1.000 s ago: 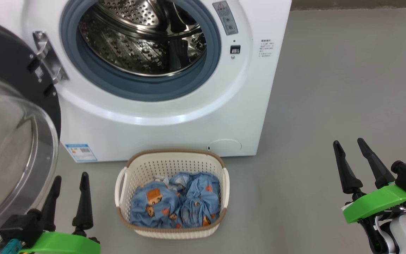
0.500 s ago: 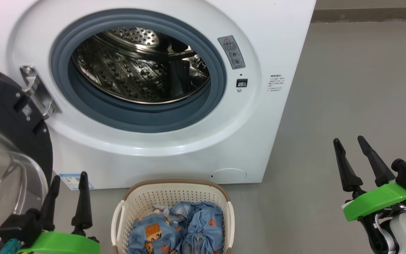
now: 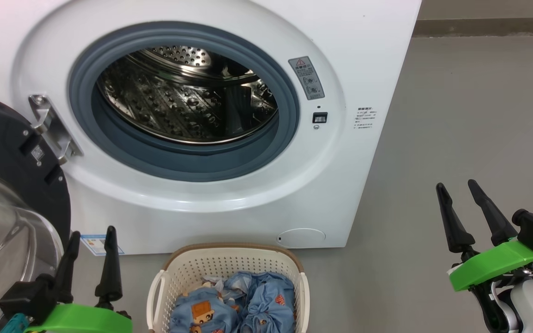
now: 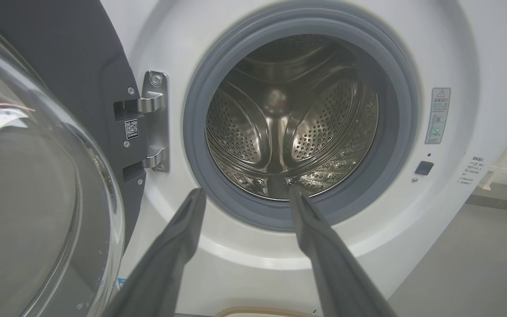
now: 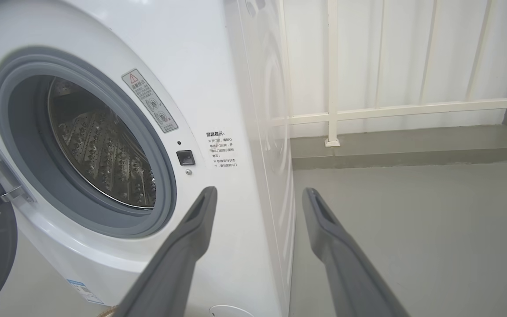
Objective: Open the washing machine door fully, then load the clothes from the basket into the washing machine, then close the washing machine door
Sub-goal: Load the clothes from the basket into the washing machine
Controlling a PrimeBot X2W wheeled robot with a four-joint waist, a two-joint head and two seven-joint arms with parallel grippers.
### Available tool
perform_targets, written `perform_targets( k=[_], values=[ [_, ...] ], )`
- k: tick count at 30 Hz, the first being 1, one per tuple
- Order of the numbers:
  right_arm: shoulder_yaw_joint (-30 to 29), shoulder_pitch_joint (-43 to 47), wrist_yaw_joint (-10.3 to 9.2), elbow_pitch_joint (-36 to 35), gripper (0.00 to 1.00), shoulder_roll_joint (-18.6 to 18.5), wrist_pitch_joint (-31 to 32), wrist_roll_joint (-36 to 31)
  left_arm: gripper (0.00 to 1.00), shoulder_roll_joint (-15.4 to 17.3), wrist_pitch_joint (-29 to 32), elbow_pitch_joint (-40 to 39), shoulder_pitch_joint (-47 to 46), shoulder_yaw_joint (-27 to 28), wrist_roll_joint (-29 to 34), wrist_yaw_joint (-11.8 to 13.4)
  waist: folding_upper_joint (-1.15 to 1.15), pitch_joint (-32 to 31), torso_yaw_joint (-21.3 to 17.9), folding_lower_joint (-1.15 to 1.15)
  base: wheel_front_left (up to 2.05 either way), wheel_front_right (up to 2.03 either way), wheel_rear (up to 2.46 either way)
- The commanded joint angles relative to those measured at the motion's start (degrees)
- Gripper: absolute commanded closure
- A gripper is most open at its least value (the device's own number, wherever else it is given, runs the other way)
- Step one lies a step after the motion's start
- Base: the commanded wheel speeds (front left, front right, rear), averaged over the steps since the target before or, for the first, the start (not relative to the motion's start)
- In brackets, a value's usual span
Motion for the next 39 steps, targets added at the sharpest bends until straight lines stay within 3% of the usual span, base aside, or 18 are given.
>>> perform_targets(
  k=[1,26,39],
  values=[
    [0.9,-1.3,0.32,-1.1,0.0,-1.0,-0.7,-0.5,0.0,1.2,-0.6,-0.8,-1.5,2.1,0.4,0.2,0.0,-0.1,0.0,0.0,0.0,0.0,0.0],
    [0.9,-1.4,0.32,-1.2,0.0,-0.7,-0.7,-0.5,0.0,1.3,-0.3,-0.8,-1.7,1.3,0.0,0.5,0.0,1.8,-0.7,0.0,0.0,0.0,0.0],
    [-0.3,-2.3,0.32,-0.9,0.0,-0.1,-0.7,-1.4,0.0,0.2,0.5,3.1,-5.8,-1.6,-0.3,-2.0,0.0,9.0,-1.5,0.0,0.0,0.0,0.0]
  ],
)
